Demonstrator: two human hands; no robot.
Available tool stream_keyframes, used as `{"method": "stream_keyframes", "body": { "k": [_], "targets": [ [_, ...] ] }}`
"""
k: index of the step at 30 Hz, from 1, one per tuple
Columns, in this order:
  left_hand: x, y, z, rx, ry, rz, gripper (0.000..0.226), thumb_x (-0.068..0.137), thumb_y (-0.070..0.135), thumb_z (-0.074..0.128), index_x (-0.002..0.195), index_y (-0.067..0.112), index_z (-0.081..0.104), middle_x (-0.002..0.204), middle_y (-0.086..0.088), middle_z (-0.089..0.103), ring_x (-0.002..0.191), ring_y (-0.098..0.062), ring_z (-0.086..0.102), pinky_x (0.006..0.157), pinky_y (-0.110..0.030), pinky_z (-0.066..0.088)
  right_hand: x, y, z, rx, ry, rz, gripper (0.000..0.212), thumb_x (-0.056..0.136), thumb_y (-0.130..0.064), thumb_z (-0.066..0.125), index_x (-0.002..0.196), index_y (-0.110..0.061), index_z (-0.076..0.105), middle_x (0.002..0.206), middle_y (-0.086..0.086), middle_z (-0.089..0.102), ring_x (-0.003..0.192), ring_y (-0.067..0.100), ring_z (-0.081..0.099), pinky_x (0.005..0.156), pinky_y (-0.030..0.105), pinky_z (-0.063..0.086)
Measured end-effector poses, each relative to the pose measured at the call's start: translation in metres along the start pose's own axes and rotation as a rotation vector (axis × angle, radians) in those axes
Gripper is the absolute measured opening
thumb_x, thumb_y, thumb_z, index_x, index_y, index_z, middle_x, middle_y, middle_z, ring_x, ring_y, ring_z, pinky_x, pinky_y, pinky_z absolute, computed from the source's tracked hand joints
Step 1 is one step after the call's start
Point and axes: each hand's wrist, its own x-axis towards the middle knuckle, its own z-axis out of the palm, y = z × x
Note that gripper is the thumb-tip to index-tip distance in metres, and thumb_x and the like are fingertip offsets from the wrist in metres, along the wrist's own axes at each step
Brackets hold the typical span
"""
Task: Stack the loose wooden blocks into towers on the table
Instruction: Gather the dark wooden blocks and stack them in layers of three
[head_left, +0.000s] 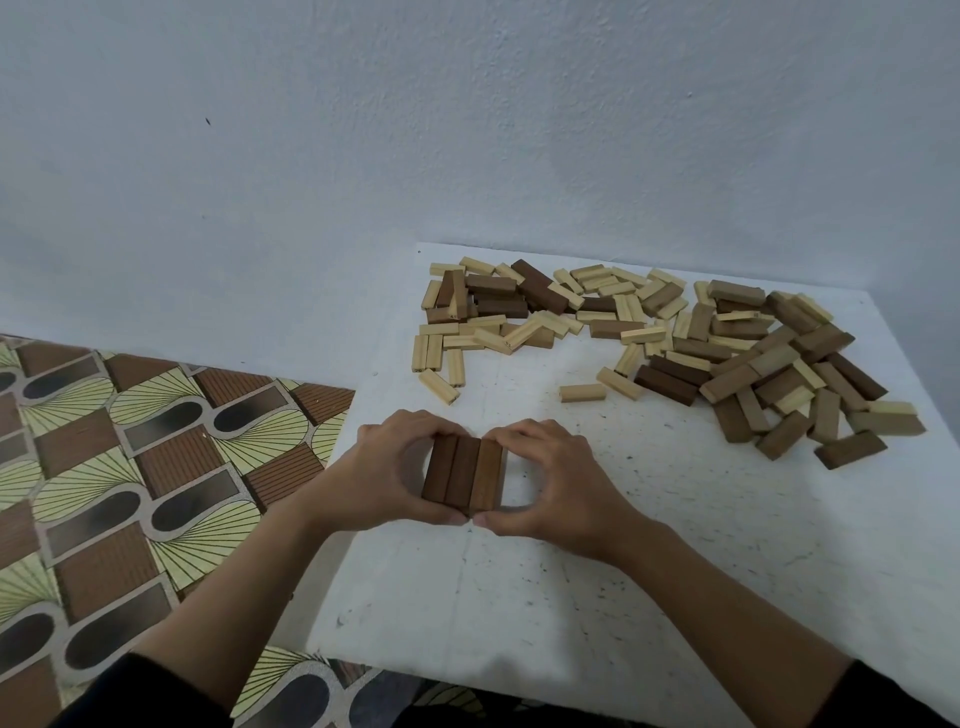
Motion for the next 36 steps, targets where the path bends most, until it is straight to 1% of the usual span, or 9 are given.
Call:
{"method": "stream_keyframes", "body": {
  "k": [4, 19, 22, 25, 28, 30, 32, 34, 36],
  "targets": [
    [0.0, 0.0, 0.001, -0.015, 0.005, -0.001, 0.076, 0.062, 0.071, 0.081, 0.128, 0.047, 0.051, 0.127, 0.027, 0.054, 0.127, -0.003, 0.044, 0.108, -0.052, 0.036, -0.001, 0.0, 0.0, -0.003, -0.003, 0.003, 0.079, 0.068, -0.064, 0.078, 0.136, -0.033, 0.054, 0.128, -0.022, 0.053, 0.12, 0.002, 0.04, 0.103, 0.044, 0.034],
    [0.001, 0.002, -0.002, -0.021, -0.023, -0.015, 0.076, 0.061, 0.073, 0.08, 0.127, 0.049, 0.049, 0.126, 0.029, 0.053, 0.126, -0.001, 0.044, 0.109, -0.052, 0.036, -0.001, 0.001, 0.001, 0.007, -0.011, 0.01, 0.081, 0.068, -0.069, 0.075, 0.137, -0.033, 0.054, 0.128, -0.022, 0.053, 0.119, 0.003, 0.04, 0.101, 0.047, 0.035],
    [0.0, 0.005, -0.002, -0.009, -0.03, -0.005, 0.08, 0.061, 0.073, 0.08, 0.13, 0.05, 0.047, 0.128, 0.029, 0.052, 0.127, 0.0, 0.042, 0.109, -0.051, 0.035, -0.001, 0.001, 0.001, 0.003, -0.013, 0.011, 0.085, 0.067, -0.071, 0.075, 0.14, -0.033, 0.052, 0.133, -0.022, 0.05, 0.121, 0.002, 0.039, 0.103, 0.046, 0.035],
    [-0.003, 0.007, -0.004, -0.001, -0.049, -0.013, 0.091, 0.059, 0.075, 0.08, 0.137, 0.055, 0.039, 0.131, 0.03, 0.048, 0.128, 0.005, 0.038, 0.113, -0.047, 0.03, -0.003, 0.0, 0.0, 0.003, -0.024, 0.008, 0.095, 0.067, -0.074, 0.074, 0.148, -0.034, 0.044, 0.142, -0.023, 0.043, 0.128, 0.0, 0.034, 0.108, 0.044, 0.033],
    [-0.004, 0.007, -0.009, -0.063, -0.059, -0.006, 0.093, 0.061, 0.077, 0.078, 0.141, 0.055, 0.036, 0.131, 0.03, 0.048, 0.129, 0.002, 0.042, 0.11, -0.042, 0.037, -0.006, 0.001, -0.003, 0.108, -0.007, 0.034, 0.093, 0.068, -0.072, 0.075, 0.148, -0.036, 0.044, 0.143, -0.026, 0.04, 0.132, -0.003, 0.033, 0.112, 0.042, 0.034],
    [-0.004, 0.006, -0.013, -0.105, -0.055, 0.006, 0.086, 0.066, 0.067, 0.082, 0.141, 0.051, 0.041, 0.132, 0.026, 0.052, 0.129, -0.001, 0.046, 0.104, -0.032, 0.041, -0.007, 0.002, -0.006, 0.162, -0.005, 0.058, 0.093, 0.067, -0.073, 0.075, 0.147, -0.038, 0.045, 0.142, -0.028, 0.039, 0.132, -0.003, 0.035, 0.112, 0.042, 0.036],
    [-0.004, 0.005, -0.015, -0.107, -0.057, 0.012, 0.083, 0.069, 0.056, 0.087, 0.14, 0.046, 0.045, 0.132, 0.024, 0.055, 0.128, -0.001, 0.048, 0.1, -0.024, 0.041, -0.008, 0.003, -0.008, 0.158, -0.014, 0.053, 0.092, 0.066, -0.071, 0.076, 0.147, -0.039, 0.045, 0.141, -0.029, 0.039, 0.132, -0.004, 0.035, 0.112, 0.042, 0.036],
    [-0.004, 0.004, -0.015, -0.088, -0.05, 0.01, 0.082, 0.068, 0.049, 0.09, 0.138, 0.043, 0.048, 0.132, 0.025, 0.055, 0.127, 0.0, 0.048, 0.1, -0.023, 0.04, -0.009, 0.003, -0.008, 0.151, -0.014, 0.043, 0.089, 0.068, -0.064, 0.08, 0.146, -0.039, 0.046, 0.139, -0.03, 0.04, 0.131, -0.005, 0.035, 0.112, 0.043, 0.036],
    [-0.004, 0.003, -0.015, -0.079, -0.049, 0.0, 0.081, 0.066, 0.048, 0.091, 0.136, 0.042, 0.049, 0.131, 0.025, 0.055, 0.127, 0.0, 0.048, 0.102, -0.027, 0.042, -0.009, 0.002, -0.005, 0.15, -0.007, 0.036, 0.086, 0.069, -0.061, 0.082, 0.144, -0.038, 0.048, 0.135, -0.031, 0.041, 0.129, -0.005, 0.035, 0.111, 0.045, 0.035]
  ]
}}
